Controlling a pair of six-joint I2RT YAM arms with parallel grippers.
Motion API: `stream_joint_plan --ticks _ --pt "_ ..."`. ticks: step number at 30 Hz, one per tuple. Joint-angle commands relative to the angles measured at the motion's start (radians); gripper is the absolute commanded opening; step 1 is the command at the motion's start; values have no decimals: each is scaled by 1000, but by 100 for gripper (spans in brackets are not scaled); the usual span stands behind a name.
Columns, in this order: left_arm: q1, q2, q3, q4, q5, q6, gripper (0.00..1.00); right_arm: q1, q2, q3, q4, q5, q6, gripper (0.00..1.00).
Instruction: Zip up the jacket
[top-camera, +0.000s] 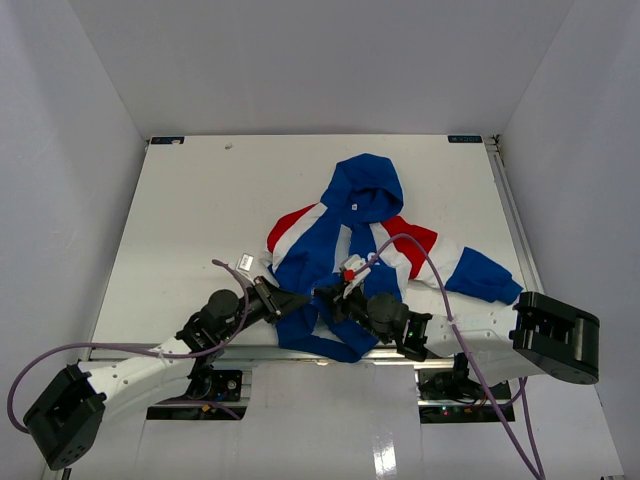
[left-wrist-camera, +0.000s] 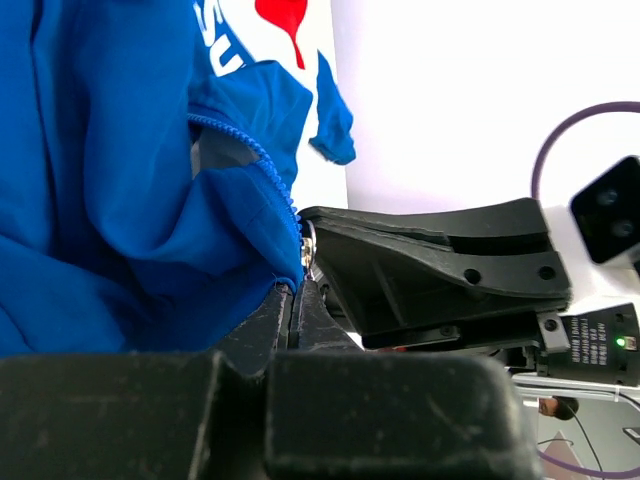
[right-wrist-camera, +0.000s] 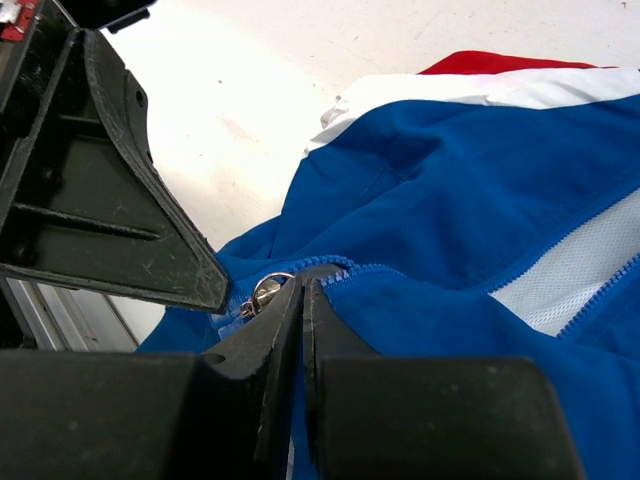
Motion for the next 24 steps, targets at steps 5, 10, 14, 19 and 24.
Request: stream_joint_plan --ticks 5,10,14,19,24 --pt "-4 -104 -25 -45 -35 36 0 7 0 -9 55 211 -55 8" --pt "-4 -163 -24 -113 -36 33 0 -39 38 16 56 214 -62 8" --pt "-4 -190 -28 -137 -33 33 0 -79 68 31 54 190 -63 8" --pt "-2 -217 -33 -156 -25 37 0 -120 102 49 55 165 -61 8" --pt "-4 -225 -35 -142 9 45 0 -180 134 76 53 143 -73 8"
